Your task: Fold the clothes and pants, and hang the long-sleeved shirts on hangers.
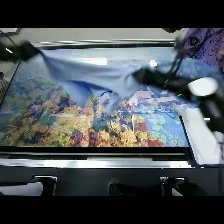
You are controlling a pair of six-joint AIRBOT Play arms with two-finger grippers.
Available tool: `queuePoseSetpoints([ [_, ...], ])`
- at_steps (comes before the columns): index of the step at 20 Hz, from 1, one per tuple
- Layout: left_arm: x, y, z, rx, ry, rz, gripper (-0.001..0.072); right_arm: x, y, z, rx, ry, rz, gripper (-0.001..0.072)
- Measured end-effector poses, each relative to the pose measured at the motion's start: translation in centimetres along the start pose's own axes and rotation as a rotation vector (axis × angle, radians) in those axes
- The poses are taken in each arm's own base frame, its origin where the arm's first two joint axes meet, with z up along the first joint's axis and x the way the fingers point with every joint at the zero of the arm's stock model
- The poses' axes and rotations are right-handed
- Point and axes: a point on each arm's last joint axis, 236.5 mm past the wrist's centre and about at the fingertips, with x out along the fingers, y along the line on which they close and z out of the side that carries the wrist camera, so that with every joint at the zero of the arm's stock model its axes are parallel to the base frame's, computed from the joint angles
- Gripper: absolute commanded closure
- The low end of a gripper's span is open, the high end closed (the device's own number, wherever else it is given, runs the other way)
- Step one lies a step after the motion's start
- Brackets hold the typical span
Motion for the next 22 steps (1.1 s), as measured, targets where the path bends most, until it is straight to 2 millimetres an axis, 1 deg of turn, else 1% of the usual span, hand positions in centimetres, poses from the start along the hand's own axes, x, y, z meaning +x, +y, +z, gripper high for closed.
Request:
queuePoseSetpoints([
  [1,-3.4,-2.2,2.4,0.053,-0.079,0.0,0.0692,-2.1,3.0,2.6,-0.07,-0.06,0.031,0.0683],
  [2,-6.8,-4.6,4.2,0.103,-0.152,0.0,0.0692,-4.2,5.8,4.7,-0.13,-0.114,0.062,0.0682],
  [3,-10.0,-6.7,5.4,0.14,-0.216,-0.002,0.0692,-6.7,8.9,6.4,-0.186,-0.167,0.095,0.0682],
  [5,-16.5,-11.0,6.6,0.202,-0.339,-0.009,0.0692,-11.3,14.0,8.0,-0.27,-0.238,0.152,0.0682],
  [7,-22.6,-14.9,6.5,0.254,-0.441,-0.016,0.0692,-15.5,18.1,8.1,-0.321,-0.285,0.199,0.0683],
  [8,-25.3,-16.4,6.3,0.271,-0.486,-0.012,0.0692,-17.6,19.8,7.7,-0.34,-0.301,0.218,0.0683],
  [9,-27.8,-17.7,5.9,0.28,-0.529,-0.005,0.0692,-19.4,21.1,7.3,-0.349,-0.314,0.228,0.0682],
  [10,-29.7,-18.4,5.4,0.283,-0.558,0.008,0.0692,-20.7,21.9,7.0,-0.35,-0.327,0.23,0.0682],
  [11,-31.3,-18.8,4.9,0.28,-0.582,0.03,0.0692,-21.8,22.3,6.8,-0.346,-0.337,0.223,0.0682],
  [12,-32.3,-18.9,4.5,0.273,-0.595,0.044,0.0692,-22.4,22.2,6.6,-0.338,-0.339,0.203,0.0682],
  [13,-32.6,-18.7,4.1,0.263,-0.591,0.058,0.0692,-22.5,21.7,6.6,-0.323,-0.336,0.176,0.0682],
  [14,-32.3,-18.1,3.8,0.244,-0.576,0.074,0.0692,-22.3,20.9,6.7,-0.302,-0.332,0.147,0.0682],
  [15,-31.4,-17.2,3.4,0.226,-0.546,0.088,0.0692,-21.5,19.6,7.0,-0.27,-0.318,0.109,0.0682],
  [16,-29.9,-16.1,3.0,0.202,-0.502,0.099,0.0692,-20.2,18.1,7.2,-0.232,-0.29,0.072,0.0682],
  [17,-27.9,-14.6,2.5,0.171,-0.445,0.114,0.0692,-18.3,16.2,7.2,-0.185,-0.249,0.035,0.0682],
  [18,-25.4,-12.7,1.7,0.134,-0.376,0.13,0.0692,-16.1,14.1,7.0,-0.137,-0.195,-0.001,0.0682],
  [19,-22.9,-10.7,0.9,0.1,-0.307,0.146,0.0692,-13.3,11.4,6.4,-0.081,-0.122,-0.043,0.0682],
  [20,-19.9,-8.4,-0.2,0.057,-0.227,0.162,0.0692,-10.5,8.8,5.7,-0.03,-0.053,-0.081,0.0681],
  [21,-16.9,-6.2,-1.5,0.016,-0.151,0.178,0.0692,-7.5,5.7,4.7,0.025,0.023,-0.121,0.0681],
  [22,-13.7,-3.7,-3.1,-0.031,-0.066,0.194,0.0692,-4.5,2.5,3.5,0.076,0.095,-0.162,0.0681],
])
